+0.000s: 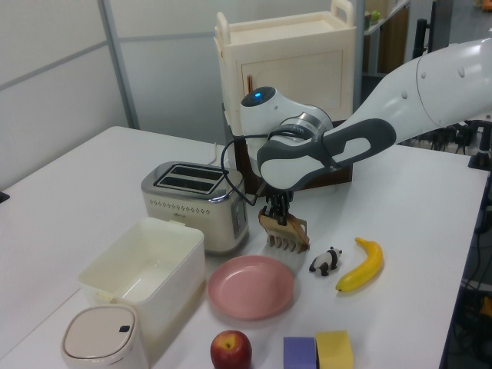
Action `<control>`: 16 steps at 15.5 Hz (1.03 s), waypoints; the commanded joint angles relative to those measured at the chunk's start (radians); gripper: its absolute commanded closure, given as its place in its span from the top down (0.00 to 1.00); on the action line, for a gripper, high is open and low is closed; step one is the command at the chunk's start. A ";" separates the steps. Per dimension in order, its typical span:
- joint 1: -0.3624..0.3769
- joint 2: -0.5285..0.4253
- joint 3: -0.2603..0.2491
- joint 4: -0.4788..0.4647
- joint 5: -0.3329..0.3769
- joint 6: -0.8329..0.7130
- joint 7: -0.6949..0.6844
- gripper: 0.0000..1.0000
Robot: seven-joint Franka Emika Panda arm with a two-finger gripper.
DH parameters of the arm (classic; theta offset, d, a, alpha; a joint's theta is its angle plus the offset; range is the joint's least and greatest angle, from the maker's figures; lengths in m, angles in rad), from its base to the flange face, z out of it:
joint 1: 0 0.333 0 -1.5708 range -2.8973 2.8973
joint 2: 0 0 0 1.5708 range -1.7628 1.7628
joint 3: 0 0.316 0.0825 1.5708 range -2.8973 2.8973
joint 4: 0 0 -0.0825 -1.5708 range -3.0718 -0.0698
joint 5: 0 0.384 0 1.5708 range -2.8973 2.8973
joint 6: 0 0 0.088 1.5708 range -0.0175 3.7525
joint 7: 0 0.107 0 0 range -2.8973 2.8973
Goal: Put the bread in the toaster
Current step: 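Close the gripper on the bread slice and lift it from the rack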
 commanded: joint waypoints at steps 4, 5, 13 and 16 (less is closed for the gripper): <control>-0.003 -0.046 -0.017 0.017 -0.014 0.027 0.066 0.00; -0.003 -0.058 -0.019 0.017 -0.014 0.027 0.071 0.00; 0.006 -0.161 -0.017 0.032 -0.017 0.012 0.170 0.00; 0.008 -0.184 -0.013 0.055 -0.015 0.012 0.173 0.00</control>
